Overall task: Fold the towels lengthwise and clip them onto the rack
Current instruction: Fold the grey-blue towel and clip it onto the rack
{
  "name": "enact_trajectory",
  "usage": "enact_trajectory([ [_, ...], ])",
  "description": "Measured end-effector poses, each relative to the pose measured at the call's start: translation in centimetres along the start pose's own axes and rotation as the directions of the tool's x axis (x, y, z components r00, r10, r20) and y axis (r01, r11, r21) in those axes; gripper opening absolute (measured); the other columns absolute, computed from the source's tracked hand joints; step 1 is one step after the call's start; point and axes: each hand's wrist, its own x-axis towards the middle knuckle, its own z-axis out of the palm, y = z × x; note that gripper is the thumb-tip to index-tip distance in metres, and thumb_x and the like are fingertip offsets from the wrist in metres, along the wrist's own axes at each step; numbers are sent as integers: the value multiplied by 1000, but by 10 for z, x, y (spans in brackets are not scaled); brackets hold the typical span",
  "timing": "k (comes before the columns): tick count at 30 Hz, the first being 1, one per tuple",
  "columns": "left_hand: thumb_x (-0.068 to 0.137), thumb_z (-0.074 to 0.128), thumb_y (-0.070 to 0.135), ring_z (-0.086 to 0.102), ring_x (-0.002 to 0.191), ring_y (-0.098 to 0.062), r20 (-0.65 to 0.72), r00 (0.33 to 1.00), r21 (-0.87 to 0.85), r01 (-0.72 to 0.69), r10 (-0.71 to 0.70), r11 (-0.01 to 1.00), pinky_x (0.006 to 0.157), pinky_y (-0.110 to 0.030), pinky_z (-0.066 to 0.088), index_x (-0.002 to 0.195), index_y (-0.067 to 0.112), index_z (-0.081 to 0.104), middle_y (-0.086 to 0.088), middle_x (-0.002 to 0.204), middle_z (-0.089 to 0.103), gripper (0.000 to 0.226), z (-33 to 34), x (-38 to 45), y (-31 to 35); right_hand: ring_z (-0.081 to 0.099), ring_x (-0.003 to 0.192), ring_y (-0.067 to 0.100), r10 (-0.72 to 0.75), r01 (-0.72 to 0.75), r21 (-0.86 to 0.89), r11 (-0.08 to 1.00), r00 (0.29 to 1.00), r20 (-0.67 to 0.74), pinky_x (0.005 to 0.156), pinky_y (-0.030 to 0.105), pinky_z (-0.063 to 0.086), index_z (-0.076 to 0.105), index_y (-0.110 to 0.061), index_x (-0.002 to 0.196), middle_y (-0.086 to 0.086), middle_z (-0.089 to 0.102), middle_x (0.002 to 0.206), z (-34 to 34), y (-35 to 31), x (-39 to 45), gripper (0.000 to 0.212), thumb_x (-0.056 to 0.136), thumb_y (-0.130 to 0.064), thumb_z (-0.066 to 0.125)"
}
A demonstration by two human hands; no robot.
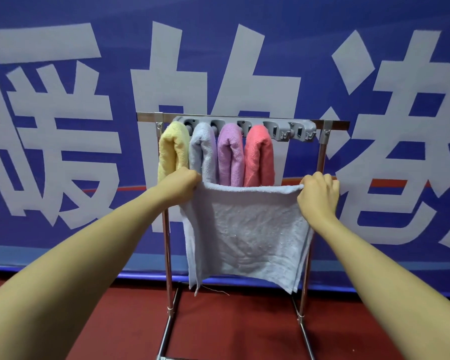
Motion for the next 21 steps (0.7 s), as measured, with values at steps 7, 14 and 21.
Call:
enact_trajectory([
  [7, 84, 47, -7, 53, 80, -29, -27, 989, 58, 147, -145, 987, 63, -33, 39, 95, -4, 61, -18, 97, 60, 17, -7, 0, 0, 51, 96, 34, -51, 51, 3, 999, 998, -31, 86, 40, 35, 62, -2, 94, 15, 60, 97, -11, -8, 11, 15, 85, 1, 52],
  [14, 83, 52, -2, 45, 65, -28, -132, 946, 183, 318, -297, 930, 57, -31, 36, 88, 3, 62, -9, 79, 55, 12, -19, -1, 1, 58, 82, 32, -37, 40, 101, 994, 999, -34, 67, 36, 39, 67, -7, 96, 10, 61, 94, -10, -8, 23, 21, 89, 1, 49],
  [21, 85, 52, -1, 60, 88, -36, -123, 940, 169, 336, -318, 927, 59, -34, 37, 108, 2, 55, -15, 103, 59, 23, -15, -3, -2, 54, 94, 34, 68, -95, 435, 895, 995, 77, 69, 38, 45, 64, 0, 99, 16, 56, 105, -7, -11, 24, 25, 84, 10, 47],
])
